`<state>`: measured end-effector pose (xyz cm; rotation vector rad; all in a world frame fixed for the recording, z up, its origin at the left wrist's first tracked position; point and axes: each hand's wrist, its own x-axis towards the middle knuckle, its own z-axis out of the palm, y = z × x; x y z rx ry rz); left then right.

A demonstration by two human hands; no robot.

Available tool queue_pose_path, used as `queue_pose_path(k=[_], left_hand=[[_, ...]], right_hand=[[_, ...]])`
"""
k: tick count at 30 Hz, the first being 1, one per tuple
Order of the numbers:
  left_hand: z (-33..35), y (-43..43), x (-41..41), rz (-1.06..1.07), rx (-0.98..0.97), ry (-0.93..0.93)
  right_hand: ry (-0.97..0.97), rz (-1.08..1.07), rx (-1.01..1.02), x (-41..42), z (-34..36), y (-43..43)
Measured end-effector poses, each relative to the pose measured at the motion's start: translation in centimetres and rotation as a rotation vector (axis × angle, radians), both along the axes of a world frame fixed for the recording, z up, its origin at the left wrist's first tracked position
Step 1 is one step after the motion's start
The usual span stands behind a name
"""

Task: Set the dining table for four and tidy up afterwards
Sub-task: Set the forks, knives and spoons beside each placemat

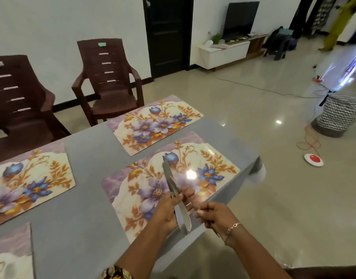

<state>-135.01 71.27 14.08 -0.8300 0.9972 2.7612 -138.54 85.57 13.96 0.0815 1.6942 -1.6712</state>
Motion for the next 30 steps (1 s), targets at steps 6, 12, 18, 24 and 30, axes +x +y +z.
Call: queue_pose_path(k=[6, 12, 18, 24, 30], left_hand=[[-1.0, 0.1, -5.5, 0.088, -0.019, -0.046], [-2.4, -1.1, -10.3, 0.143, -0.025, -0.059], [-3.4, -2.5, -14.5, 0.181, -0.029, -0.072], [-3.9, -3.6, -17.0, 0.197, 0.01, -0.108], [-4.3, -3.3, -18.6, 0.167, 0.023, -0.141]], right_hand=[[0.18, -0.107, 0.178, -7.0, -0.2, 1.0], [0.412, -0.167, 0.505, -15.9, -2.9, 0.6], [0.571, -0.054, 0.717, -20.2, -4.8, -1.5], [0.707, 0.177, 0.897, -20.8, -6.4, -1.0], [0.922, 0.305, 1.019, -20.6, -6.3, -1.0]])
